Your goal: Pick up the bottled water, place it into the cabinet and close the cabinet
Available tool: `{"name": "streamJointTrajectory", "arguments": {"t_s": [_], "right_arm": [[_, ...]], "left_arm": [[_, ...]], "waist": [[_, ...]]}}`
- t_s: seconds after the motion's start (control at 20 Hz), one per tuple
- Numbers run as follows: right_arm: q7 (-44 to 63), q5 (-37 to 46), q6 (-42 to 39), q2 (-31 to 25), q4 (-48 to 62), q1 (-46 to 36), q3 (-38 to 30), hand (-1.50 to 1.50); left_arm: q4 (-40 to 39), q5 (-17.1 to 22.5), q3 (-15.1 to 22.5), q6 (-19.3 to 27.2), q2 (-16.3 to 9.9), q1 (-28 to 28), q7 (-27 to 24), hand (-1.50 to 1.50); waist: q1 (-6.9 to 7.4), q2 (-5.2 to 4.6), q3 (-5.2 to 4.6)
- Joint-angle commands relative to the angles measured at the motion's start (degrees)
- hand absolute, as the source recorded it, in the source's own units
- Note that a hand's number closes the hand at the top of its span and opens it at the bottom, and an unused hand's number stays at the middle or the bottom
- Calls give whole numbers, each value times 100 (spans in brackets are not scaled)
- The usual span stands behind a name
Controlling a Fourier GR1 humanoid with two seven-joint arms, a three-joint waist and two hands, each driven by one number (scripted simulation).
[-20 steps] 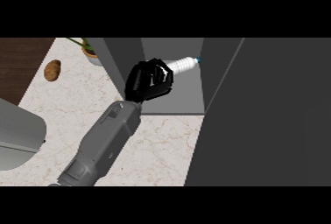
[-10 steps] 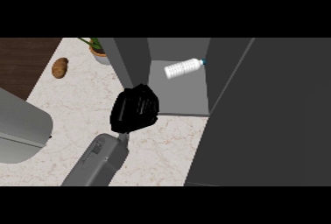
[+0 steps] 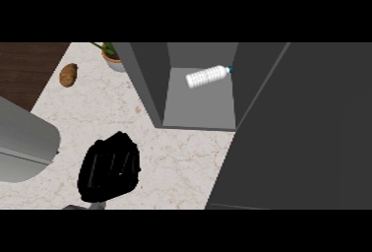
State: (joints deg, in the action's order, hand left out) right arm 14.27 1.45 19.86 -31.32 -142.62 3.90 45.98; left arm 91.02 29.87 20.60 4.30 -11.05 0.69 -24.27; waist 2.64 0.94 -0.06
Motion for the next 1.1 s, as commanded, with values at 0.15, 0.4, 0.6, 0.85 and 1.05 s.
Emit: {"name": "streamJointTrajectory", "arguments": {"t_s": [0.15,0.4,0.6,0.85,1.05], "right_arm": [[996,107,-111,542,-588,-697,629,150],[1783,173,108,1209,-347,-1452,532,150],[2178,549,232,2072,423,-2364,401,150],[2667,406,206,3088,1503,-3485,-421,150],[2372,-206,532,3115,2685,-4500,-1226,150]], "left_arm": [[1660,152,-133,-153,-803,-1579,90,150],[2369,466,-385,-336,-1034,-2325,30,150],[2452,813,-998,-911,-1457,-2958,-290,150],[2889,1096,-1296,-1266,-1593,-3730,-332,150],[2818,1077,-1462,-1373,-1516,-3667,-413,150]], "waist": [[-19,-28,-14],[-39,-37,-22],[-71,-51,-19],[-76,-75,-4],[-43,-108,-2]]}}
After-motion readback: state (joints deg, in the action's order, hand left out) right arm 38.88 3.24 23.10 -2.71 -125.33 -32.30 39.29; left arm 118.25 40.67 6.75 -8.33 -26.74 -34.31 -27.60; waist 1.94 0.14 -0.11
